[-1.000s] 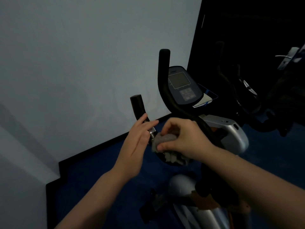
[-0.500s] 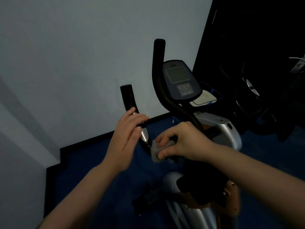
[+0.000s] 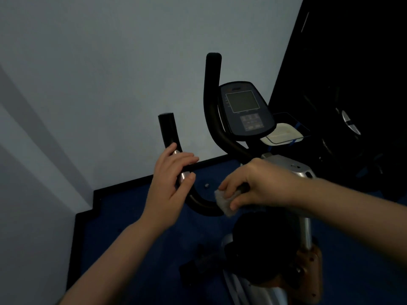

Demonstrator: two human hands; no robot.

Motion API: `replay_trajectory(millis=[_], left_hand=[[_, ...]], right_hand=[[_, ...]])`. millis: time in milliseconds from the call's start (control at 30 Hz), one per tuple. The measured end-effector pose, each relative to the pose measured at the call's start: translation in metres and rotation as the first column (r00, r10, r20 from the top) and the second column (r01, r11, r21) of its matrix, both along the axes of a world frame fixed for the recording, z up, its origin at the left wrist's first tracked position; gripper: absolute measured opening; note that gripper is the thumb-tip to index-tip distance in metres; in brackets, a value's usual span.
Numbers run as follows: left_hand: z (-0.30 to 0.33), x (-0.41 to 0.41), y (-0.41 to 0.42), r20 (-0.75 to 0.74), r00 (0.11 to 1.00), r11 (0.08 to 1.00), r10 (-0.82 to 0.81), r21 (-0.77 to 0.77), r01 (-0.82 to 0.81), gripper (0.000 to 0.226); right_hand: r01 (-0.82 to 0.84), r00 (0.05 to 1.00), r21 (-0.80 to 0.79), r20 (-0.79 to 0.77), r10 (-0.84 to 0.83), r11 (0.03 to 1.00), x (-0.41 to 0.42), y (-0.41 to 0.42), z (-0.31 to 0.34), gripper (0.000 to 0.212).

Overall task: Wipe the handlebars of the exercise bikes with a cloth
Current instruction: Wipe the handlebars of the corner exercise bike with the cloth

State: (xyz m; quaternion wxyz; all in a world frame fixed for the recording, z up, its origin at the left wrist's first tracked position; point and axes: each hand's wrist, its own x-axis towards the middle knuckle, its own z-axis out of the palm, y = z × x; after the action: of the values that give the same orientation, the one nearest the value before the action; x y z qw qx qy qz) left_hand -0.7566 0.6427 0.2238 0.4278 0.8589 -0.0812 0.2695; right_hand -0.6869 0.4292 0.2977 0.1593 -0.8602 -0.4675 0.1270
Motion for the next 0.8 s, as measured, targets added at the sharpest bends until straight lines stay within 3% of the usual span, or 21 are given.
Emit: replay_trajectory(millis=[133,267,400,467,633,800], left_hand=[[0.002,-0.002,0.005,-0.034,0.999,0.999,-0.021,0.028,0.022,0.031],[0.001,-0.003,0.0,-0.037,0.999,1.0,-0.004,0.008,0.005,0.032],[0.017,-0.005,0.001,-0.087,0.996,0.935,-0.037,-0.355,0.004,0.035],[0.03,-0.004,0.007,-0.034,0.999,0.904,-0.023,-0.428,0.007,0.035],[0.042,0.004,0.02,-0.039,0.999,0.948,0.032,-0.315,-0.043,0.038],[0.044,0.015,0.032,-0.053,0.997,0.956,0.056,-0.284,-0.069,0.042]], right_hand=[[-0.113,0.98,-0.061,0.155,0.121,0.992,0.003,-0.019,0.004,0.023],[0.013,1.0,0.115,0.004,-0.014,0.993,-0.011,0.008,-0.008,0.027],[0.235,0.961,0.166,-0.186,-0.203,0.958,-0.022,0.033,-0.015,0.057],[0.263,0.96,0.08,-0.117,-0.253,0.961,-0.021,0.022,-0.02,0.048],[0.38,0.921,0.003,-0.09,-0.378,0.925,-0.029,0.034,-0.022,0.041],[0.552,0.813,0.162,-0.326,-0.483,0.818,-0.037,0.061,-0.03,0.035]])
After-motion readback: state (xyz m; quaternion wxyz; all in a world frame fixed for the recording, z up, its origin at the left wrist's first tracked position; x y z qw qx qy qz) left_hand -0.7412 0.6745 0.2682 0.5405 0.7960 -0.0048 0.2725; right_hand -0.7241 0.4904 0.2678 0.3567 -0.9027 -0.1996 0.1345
